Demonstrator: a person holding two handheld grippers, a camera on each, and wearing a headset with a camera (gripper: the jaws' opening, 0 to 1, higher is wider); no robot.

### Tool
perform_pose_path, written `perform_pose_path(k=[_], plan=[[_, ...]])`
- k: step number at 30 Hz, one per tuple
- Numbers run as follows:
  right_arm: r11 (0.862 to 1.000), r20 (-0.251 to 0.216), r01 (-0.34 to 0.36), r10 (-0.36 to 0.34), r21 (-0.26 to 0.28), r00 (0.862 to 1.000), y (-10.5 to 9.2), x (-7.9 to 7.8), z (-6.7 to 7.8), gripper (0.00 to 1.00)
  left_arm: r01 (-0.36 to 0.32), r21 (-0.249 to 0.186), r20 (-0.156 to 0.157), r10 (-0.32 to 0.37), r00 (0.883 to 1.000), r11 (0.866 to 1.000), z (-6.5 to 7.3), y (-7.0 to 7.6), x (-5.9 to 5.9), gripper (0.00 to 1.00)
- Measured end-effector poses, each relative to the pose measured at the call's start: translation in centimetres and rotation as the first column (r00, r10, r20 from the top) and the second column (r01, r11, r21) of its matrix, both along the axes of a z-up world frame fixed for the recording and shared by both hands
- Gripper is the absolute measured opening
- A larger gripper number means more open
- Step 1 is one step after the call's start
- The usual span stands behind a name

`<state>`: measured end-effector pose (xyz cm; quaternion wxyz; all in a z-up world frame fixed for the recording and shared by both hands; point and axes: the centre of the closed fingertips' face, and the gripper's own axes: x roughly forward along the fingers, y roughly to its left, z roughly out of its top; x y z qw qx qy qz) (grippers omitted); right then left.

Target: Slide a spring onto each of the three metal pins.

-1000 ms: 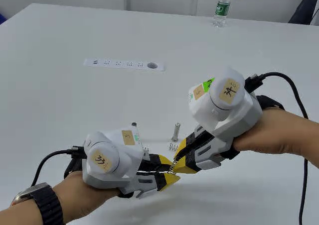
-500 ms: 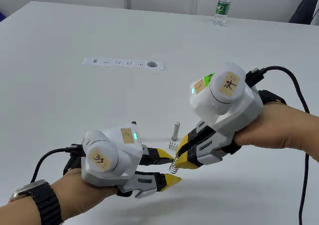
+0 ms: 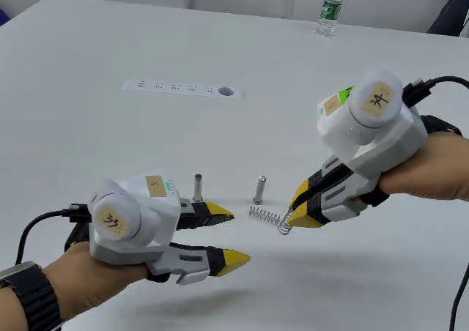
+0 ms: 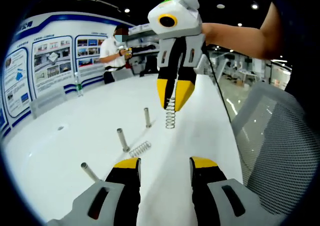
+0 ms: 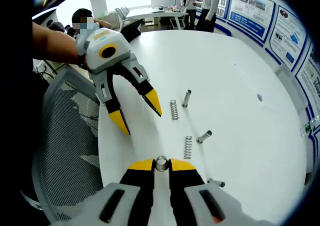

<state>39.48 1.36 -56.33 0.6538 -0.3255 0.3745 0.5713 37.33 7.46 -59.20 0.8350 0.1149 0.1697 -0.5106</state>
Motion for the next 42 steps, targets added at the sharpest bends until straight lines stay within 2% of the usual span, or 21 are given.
perform_pose_path(k=[9,21,27,33,42], plan=[[0.998,0.037,0.059,-0.059,-0.009,0.998,-2.3,2.6,1.6,0.12,-0.064,-0.019,-0.004,0.064,0.998,0.998,0.2,2.0,0.3,0.48],[0.991,0.097,0.122,-0.115,-0.063,0.989,-5.2,6.3,3.0,0.12,-0.15,-0.025,-0.002,0.15,0.989,0.988,0.4,4.9,0.8,0.59],[0.985,0.105,0.144,-0.134,-0.097,0.985,-5.9,7.8,2.4,0.12,-0.172,-0.025,-0.005,0.172,0.985,0.985,0.2,5.5,0.8,0.61],[0.98,0.092,0.153,-0.142,-0.128,0.986,-6.2,8.5,0.9,0.12,-0.175,-0.024,-0.008,0.175,0.985,0.984,0.1,5.5,0.7,0.62],[0.975,0.074,0.167,-0.157,-0.145,0.985,-6.6,9.1,-0.6,0.12,-0.181,-0.028,-0.014,0.18,0.983,0.983,0.0,5.5,0.6,0.63]])
